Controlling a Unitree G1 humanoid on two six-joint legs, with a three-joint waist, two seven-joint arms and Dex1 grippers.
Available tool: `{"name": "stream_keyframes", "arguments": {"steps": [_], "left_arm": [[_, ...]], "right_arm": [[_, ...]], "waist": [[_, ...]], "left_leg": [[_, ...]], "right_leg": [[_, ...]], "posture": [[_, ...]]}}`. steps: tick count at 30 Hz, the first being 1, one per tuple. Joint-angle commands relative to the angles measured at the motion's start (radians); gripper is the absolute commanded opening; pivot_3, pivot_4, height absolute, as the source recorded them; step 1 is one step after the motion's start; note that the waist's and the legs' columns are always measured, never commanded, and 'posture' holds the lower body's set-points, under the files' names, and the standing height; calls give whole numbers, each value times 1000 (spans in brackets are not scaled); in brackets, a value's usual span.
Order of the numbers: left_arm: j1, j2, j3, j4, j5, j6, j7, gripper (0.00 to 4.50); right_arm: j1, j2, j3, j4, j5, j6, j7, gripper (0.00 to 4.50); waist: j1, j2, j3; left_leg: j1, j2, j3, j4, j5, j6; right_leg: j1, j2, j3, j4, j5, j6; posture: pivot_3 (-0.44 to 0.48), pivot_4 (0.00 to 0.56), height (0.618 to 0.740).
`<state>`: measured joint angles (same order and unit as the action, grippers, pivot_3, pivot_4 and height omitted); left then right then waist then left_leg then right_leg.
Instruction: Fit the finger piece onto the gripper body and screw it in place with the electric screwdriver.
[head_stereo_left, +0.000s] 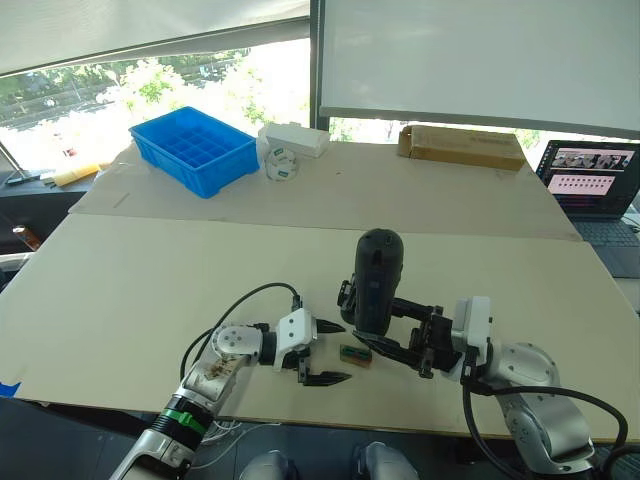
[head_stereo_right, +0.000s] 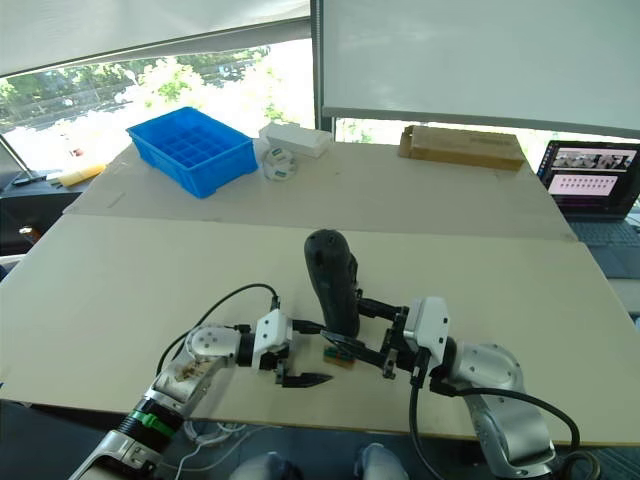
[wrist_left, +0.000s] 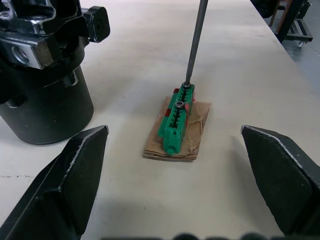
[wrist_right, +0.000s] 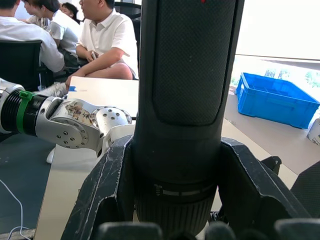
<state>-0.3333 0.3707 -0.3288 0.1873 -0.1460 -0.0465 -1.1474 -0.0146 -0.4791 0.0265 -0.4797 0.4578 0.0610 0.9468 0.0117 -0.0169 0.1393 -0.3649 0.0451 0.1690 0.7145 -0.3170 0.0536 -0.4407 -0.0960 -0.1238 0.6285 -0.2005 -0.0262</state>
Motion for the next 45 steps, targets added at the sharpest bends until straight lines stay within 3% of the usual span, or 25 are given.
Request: {"name": "stream_keyframes", "arguments": {"steps": [1,20,27,32,45], "left_arm": [[22,4,-13,23,8,3,-2,4500],[60,55,73,-53,-95,0,-40,4500],[113,117,190,-117,-244,2,-114,4500],[73,142,279,-208,-430,154,-160,4500],[-15,119,322,-84,-403,155,-154,4500]], "right_arm": [[-8,-2,-26,-42,41,-25,-5,1914],[-14,-46,-105,-165,198,51,-71,1914],[-21,-86,-180,-250,312,130,-146,1914],[-73,-143,-246,-256,402,188,-180,1914],[-287,-239,-336,-107,517,281,-190,1914]], "waist": [[0,0,0],[-5,0,0],[0,0,0],[1,0,1],[-1,0,1]], "left_leg": [[0,0,0,0,0,0],[-1,1,0,0,0,0],[-4,1,0,0,0,0],[-5,0,0,0,-1,1],[-4,0,1,0,-1,1]], "right_leg": [[0,0,0,0,0,0],[-2,0,0,0,0,0],[-5,-1,0,0,0,0],[-5,-2,0,0,0,0],[-4,0,0,-1,0,0]], "posture": [[0,150,740],[0,150,740],[0,150,740],[0,150,740],[0,150,740]]}}
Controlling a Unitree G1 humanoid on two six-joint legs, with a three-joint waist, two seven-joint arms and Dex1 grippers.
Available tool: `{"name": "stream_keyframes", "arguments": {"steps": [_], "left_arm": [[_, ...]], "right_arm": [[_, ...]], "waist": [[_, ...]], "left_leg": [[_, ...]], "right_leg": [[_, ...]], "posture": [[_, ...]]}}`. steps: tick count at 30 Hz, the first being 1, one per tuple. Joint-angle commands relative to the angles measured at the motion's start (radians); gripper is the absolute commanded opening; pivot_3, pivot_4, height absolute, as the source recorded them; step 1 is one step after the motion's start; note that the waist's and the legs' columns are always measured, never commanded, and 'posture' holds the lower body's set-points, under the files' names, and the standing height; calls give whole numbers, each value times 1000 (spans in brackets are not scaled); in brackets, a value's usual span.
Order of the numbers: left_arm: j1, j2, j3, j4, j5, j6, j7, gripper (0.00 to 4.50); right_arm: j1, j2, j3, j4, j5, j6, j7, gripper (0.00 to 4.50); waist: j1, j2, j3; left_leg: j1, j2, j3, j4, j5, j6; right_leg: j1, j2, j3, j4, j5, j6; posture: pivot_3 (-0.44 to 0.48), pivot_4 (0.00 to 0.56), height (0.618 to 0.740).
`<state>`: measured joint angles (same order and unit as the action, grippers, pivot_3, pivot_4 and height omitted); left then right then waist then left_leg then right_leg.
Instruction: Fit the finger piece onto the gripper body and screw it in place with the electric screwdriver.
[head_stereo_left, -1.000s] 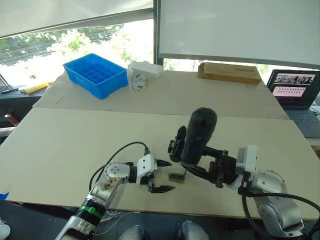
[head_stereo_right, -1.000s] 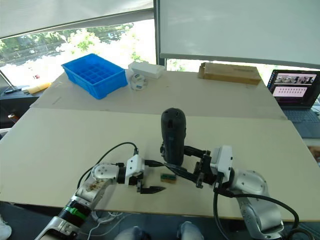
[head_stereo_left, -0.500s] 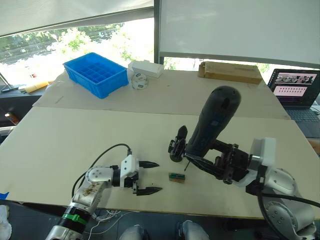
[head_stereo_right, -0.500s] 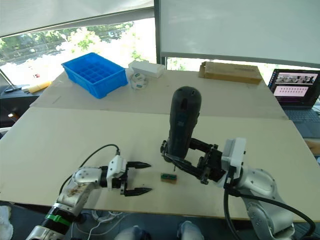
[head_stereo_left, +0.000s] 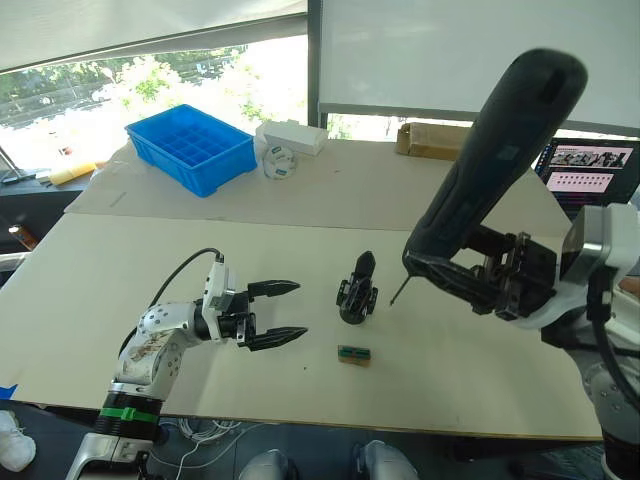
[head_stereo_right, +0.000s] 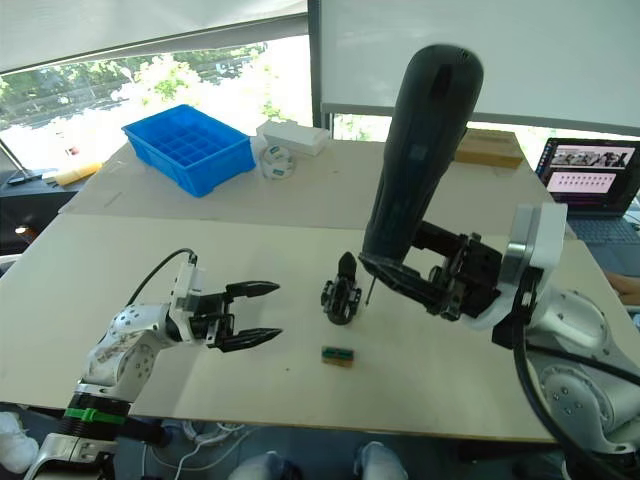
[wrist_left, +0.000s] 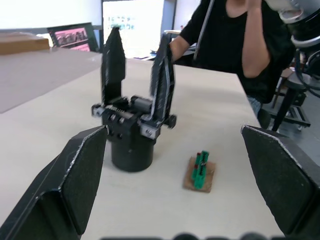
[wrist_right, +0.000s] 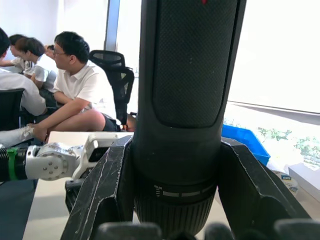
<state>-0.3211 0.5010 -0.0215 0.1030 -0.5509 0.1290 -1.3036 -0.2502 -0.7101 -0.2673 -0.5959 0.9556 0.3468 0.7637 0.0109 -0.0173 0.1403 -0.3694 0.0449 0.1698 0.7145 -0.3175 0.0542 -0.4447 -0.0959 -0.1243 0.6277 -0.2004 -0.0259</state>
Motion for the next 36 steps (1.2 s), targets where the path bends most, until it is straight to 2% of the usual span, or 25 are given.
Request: {"name": "stream_keyframes", "arguments": {"steps": [1,12,24,36], "left_arm": [[-28,-14,15,3,1,-18,2,4500],[-47,-62,-3,36,62,-51,44,4500],[-45,-76,-41,12,118,-38,90,4500],[-54,-88,-64,-3,144,-34,118,4500]], "right_arm": [[-62,-7,-40,17,17,-4,-8,1914],[-230,88,69,168,-75,-12,6,1914],[-272,205,153,246,-123,-17,103,1914],[-269,256,189,317,-210,-37,170,1914]], "waist": [[0,0,0],[-2,0,0],[-2,0,0],[-5,1,0]], "left_leg": [[0,0,0,0,0,0],[0,0,0,0,1,-1],[0,0,1,0,1,-1],[0,0,1,0,1,-1]], "right_leg": [[0,0,0,0,0,0],[0,0,0,0,0,0],[-1,1,-1,0,0,0],[-1,1,-1,1,0,0]], "posture": [[0,150,740],[0,150,740],[0,150,740],[0,150,740]]}}
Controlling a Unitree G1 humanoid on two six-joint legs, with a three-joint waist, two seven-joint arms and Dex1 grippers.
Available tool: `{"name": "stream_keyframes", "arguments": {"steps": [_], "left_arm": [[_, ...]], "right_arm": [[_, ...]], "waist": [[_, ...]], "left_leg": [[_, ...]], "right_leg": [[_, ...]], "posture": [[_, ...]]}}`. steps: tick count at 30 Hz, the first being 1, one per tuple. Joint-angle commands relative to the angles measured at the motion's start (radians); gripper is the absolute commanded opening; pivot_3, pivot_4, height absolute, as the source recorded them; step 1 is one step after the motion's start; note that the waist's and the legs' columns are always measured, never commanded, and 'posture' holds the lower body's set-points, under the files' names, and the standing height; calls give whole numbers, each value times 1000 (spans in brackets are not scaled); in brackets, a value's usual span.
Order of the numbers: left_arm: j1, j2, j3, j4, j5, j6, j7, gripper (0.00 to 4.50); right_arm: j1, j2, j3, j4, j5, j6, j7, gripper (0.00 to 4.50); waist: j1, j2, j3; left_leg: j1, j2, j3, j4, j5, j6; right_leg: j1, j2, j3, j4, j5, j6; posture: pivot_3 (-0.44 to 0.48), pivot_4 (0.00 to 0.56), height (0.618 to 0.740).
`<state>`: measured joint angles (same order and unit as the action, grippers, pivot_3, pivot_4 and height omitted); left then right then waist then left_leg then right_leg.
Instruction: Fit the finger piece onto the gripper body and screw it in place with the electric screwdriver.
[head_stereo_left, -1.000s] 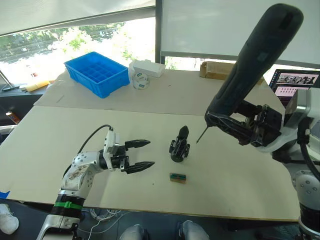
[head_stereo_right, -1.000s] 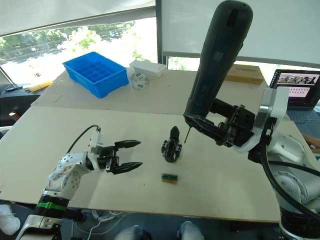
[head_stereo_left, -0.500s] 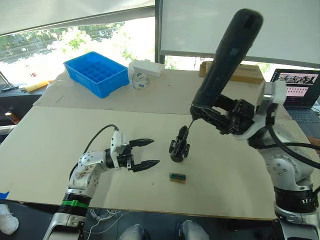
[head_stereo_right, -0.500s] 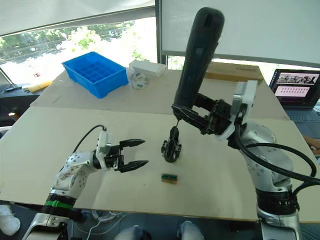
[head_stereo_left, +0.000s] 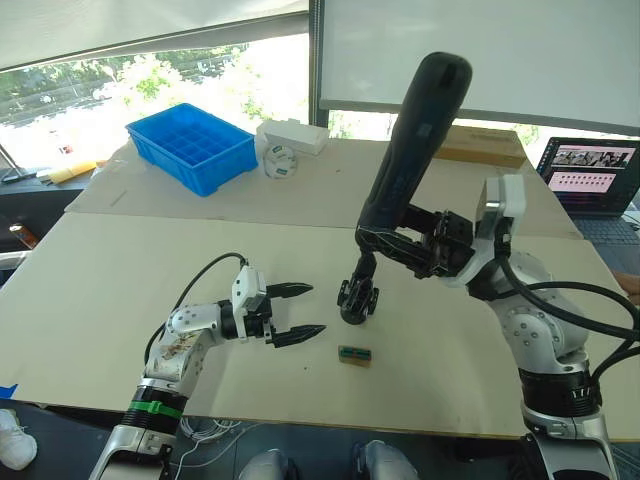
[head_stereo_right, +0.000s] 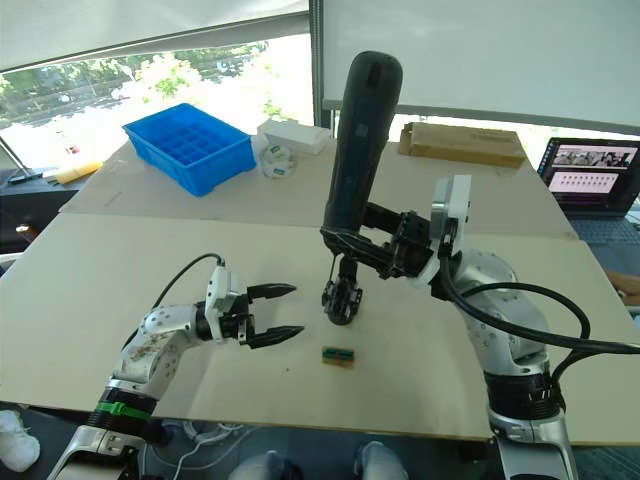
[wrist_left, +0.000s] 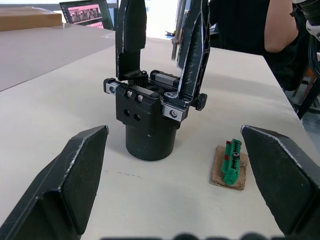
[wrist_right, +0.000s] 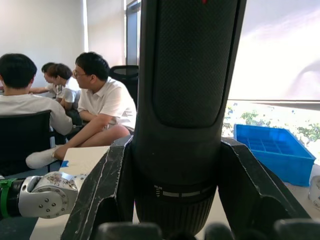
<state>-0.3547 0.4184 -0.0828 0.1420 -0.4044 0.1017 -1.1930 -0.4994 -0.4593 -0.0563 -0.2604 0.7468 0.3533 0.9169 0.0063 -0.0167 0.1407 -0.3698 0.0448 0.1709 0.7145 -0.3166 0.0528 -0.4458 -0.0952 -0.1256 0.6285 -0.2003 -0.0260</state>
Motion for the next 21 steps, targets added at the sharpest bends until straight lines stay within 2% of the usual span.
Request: {"name": "stream_keyframes", "arguments": {"steps": [1,21], "left_arm": [[-19,-7,-5,-46,-1,-5,11,4500],[16,-14,-32,-117,1,30,58,4500]], "right_arm": [[-18,6,-21,-14,-5,-43,21,1914],[-18,24,-28,36,-56,-52,59,1914]], "waist": [[0,0,0],[-3,0,0]], "left_leg": [[0,0,0,0,0,0],[0,0,0,0,0,0]], "right_leg": [[0,0,0,0,0,0],[0,0,0,0,0,0]], "posture": [[0,150,740],[0,150,740]]}}
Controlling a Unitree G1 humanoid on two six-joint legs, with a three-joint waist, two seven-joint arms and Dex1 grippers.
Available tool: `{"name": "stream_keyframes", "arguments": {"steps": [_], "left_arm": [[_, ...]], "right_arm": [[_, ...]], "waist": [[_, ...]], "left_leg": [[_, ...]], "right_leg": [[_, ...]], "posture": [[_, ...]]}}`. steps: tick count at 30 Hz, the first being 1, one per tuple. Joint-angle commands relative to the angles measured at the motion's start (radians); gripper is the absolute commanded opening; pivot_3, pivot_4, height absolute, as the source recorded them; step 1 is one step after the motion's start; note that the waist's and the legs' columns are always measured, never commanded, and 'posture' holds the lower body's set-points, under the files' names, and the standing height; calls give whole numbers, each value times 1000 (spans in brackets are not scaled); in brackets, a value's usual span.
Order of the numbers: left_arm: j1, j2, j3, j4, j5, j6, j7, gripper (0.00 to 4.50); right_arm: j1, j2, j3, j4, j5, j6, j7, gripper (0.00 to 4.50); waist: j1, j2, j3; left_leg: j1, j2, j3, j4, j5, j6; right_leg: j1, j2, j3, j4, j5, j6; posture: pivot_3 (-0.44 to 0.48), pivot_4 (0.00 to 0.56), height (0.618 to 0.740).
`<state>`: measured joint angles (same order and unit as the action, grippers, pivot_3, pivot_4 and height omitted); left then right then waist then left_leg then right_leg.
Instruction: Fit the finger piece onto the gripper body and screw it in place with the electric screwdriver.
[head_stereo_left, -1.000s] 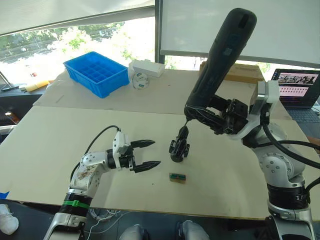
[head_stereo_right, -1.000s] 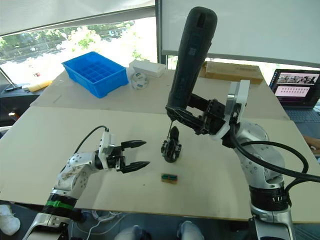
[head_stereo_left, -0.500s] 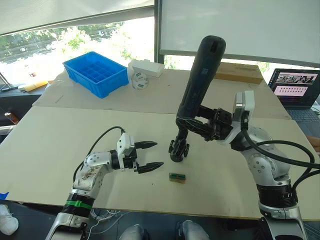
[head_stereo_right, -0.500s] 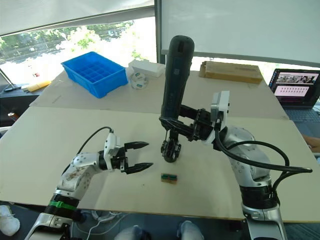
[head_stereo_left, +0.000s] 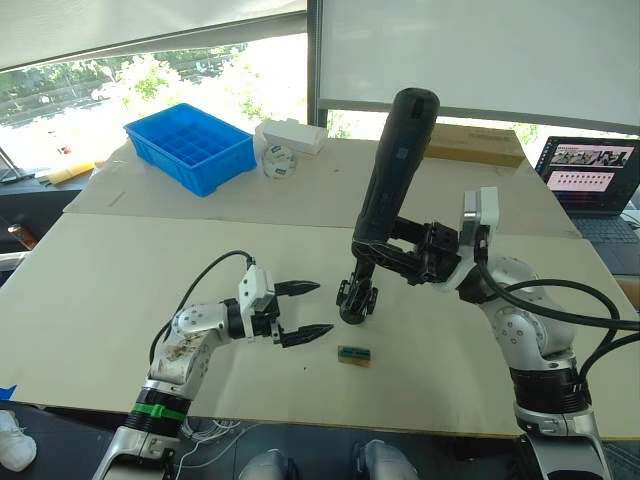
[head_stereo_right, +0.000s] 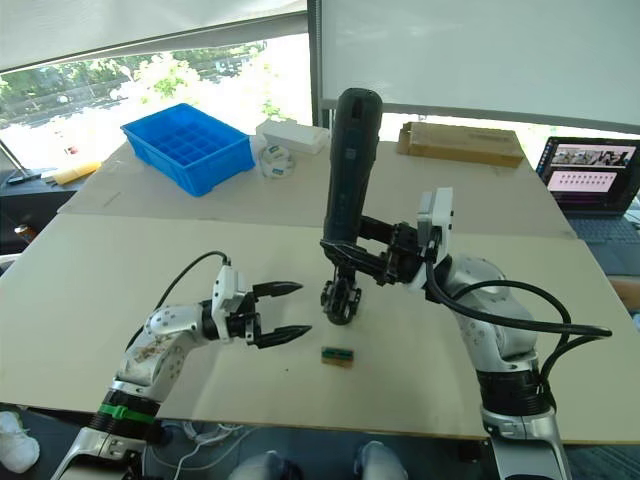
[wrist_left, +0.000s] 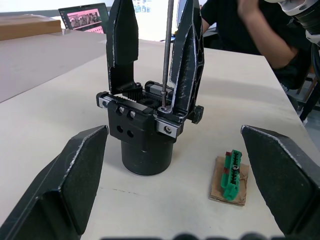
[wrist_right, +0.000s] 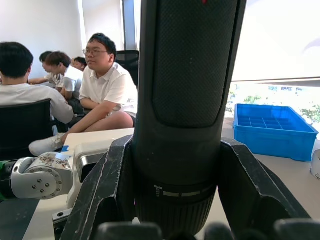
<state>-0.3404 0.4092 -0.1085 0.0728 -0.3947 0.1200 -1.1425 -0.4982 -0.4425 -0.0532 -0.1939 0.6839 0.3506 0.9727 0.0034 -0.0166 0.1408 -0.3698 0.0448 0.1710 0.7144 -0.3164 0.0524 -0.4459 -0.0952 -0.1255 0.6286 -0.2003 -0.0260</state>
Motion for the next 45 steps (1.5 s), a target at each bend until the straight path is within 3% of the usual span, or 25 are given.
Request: {"name": "stream_keyframes", "arguments": {"steps": [1,45], "left_arm": [[3,-5,-9,-51,-9,14,8,4500],[34,1,-16,-89,-4,42,47,4500]], "right_arm": [[-18,8,-30,-31,5,-51,3,1914],[-7,14,5,-67,13,-8,-35,1914]], "waist": [[0,0,0],[-3,0,0]], "left_leg": [[0,0,0,0,0,0],[0,0,0,0,0,0]], "right_leg": [[0,0,0,0,0,0],[0,0,1,0,0,0]], "posture": [[0,150,740],[0,150,740]]}}
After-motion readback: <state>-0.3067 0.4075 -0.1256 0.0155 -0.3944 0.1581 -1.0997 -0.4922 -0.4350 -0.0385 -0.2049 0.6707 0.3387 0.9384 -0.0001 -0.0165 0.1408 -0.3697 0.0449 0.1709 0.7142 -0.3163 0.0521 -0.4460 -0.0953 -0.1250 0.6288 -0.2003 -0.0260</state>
